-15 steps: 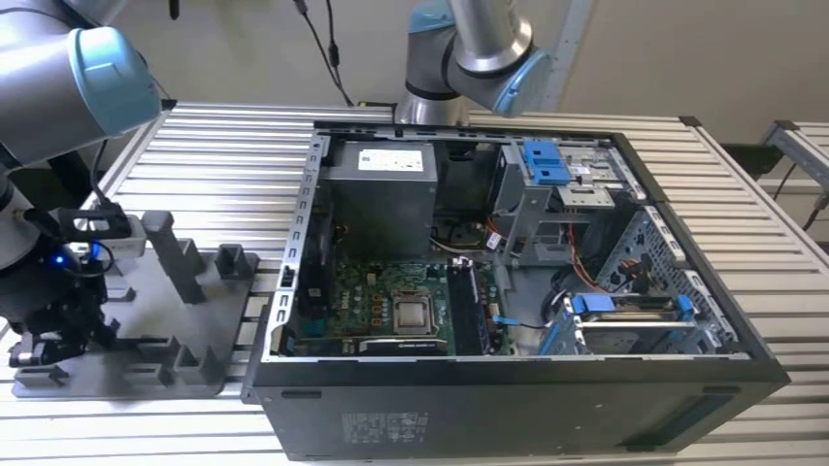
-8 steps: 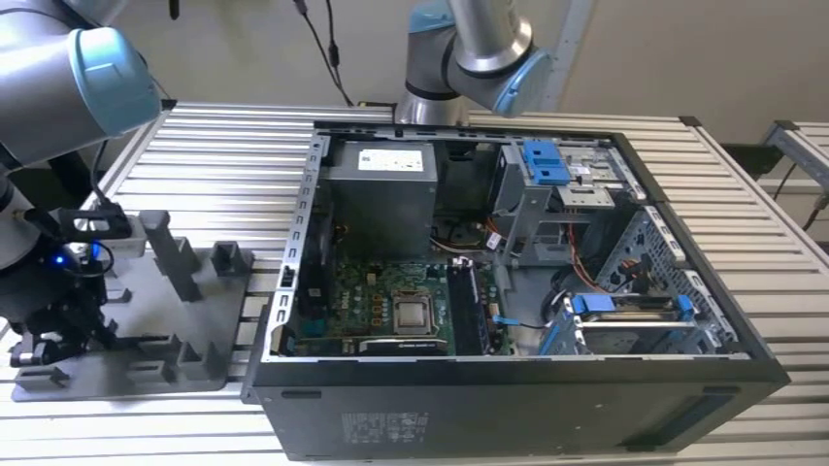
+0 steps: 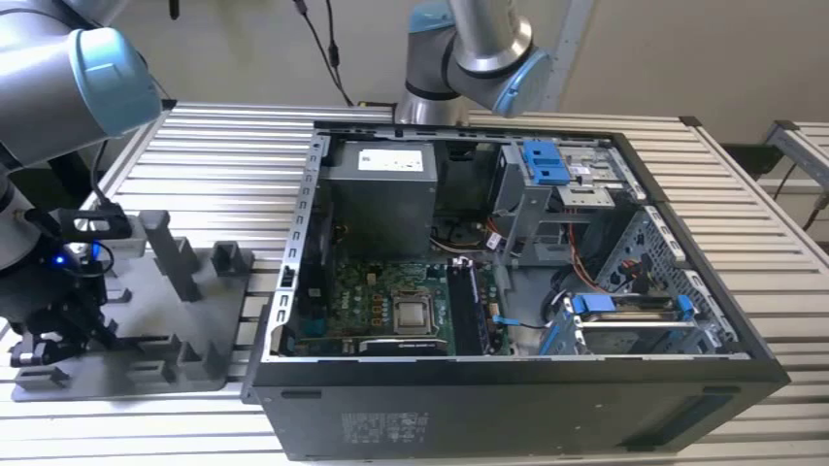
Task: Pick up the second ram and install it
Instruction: 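Pick up the second ram and move it above second insertion slot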
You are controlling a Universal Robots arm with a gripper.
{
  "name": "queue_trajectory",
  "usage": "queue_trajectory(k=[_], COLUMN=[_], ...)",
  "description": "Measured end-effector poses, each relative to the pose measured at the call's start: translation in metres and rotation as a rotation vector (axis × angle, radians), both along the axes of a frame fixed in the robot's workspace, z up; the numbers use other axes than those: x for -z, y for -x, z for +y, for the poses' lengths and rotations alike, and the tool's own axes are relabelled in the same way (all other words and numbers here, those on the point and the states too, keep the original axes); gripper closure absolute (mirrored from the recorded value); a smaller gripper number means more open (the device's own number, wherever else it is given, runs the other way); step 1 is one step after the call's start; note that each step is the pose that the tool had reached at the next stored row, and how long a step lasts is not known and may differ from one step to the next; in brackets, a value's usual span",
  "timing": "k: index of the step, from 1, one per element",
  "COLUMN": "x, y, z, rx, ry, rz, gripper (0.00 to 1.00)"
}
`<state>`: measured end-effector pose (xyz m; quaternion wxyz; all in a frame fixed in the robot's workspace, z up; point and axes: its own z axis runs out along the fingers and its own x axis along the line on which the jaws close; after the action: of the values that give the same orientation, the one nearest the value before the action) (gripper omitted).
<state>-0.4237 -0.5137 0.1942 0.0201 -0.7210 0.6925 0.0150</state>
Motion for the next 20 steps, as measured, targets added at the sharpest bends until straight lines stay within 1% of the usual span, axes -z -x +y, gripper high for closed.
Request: queue_trajectory(k=[8,9,11,16,20], x=[-0.0003,-0.0015,-0.0059,-0.0159,-0.021], y=[0.0,-0.0001,0.0,0.0,0.0], z=[0.0,0.0001,0.0,0.0,0.0], rx=[0.0,0.0,0.0,0.003,0.009], ry=[-0.0005,-0.0008,-0.0001,0.0,0.0], rz=[-0.0006,-0.0011,-0.0001,-0.0001,-0.0001], gripper=[0.86,0.86,0.86,0.86,0.86])
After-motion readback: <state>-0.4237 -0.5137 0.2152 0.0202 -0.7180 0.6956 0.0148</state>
